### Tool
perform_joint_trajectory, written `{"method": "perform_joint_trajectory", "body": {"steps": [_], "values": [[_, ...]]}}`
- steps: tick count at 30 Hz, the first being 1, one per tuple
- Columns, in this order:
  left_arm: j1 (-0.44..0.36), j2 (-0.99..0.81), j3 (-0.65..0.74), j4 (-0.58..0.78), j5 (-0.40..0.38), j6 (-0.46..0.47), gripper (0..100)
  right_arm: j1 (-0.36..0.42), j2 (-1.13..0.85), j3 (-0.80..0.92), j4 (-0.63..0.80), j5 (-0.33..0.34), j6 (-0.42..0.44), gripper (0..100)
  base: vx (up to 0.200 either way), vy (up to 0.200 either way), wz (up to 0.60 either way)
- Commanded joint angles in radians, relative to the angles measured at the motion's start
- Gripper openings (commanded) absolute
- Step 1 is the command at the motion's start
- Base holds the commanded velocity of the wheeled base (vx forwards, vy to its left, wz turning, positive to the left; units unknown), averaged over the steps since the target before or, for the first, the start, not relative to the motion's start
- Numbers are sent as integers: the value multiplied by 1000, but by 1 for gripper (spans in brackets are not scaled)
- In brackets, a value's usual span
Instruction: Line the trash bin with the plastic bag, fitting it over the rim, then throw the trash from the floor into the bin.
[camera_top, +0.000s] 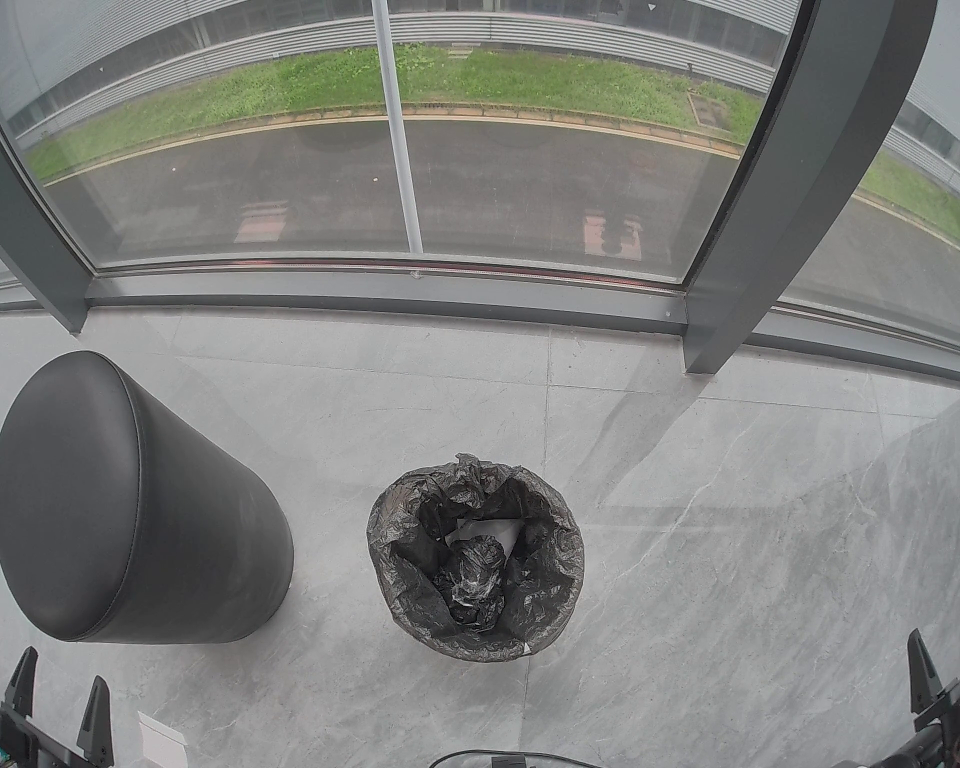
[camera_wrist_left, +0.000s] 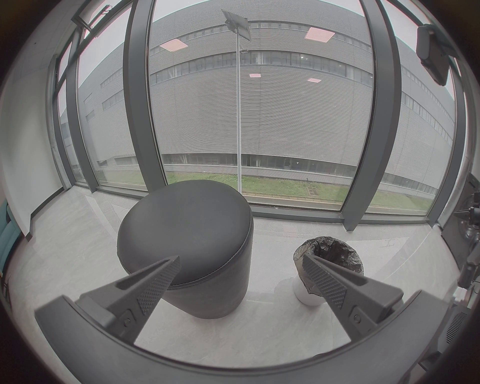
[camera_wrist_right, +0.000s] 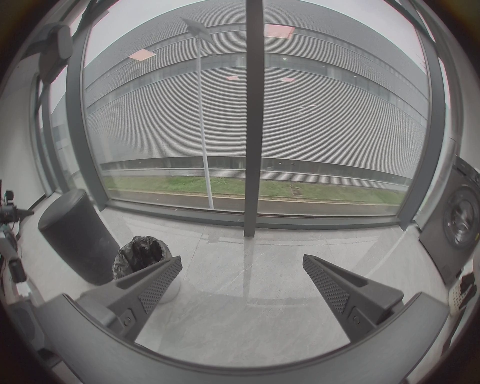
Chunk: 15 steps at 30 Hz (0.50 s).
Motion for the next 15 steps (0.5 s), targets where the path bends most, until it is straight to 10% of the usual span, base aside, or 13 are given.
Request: {"method": "perform_joint_trajectory", "body": {"steps": [1, 15], "values": [[0, -13, 18, 0, 0, -1, 100, 0, -13, 5, 13, 29, -28, 100, 0, 0, 0], [0, -13, 18, -2, 3, -2, 100, 2, -13, 6, 13, -52, -62, 100, 0, 0, 0]]}}
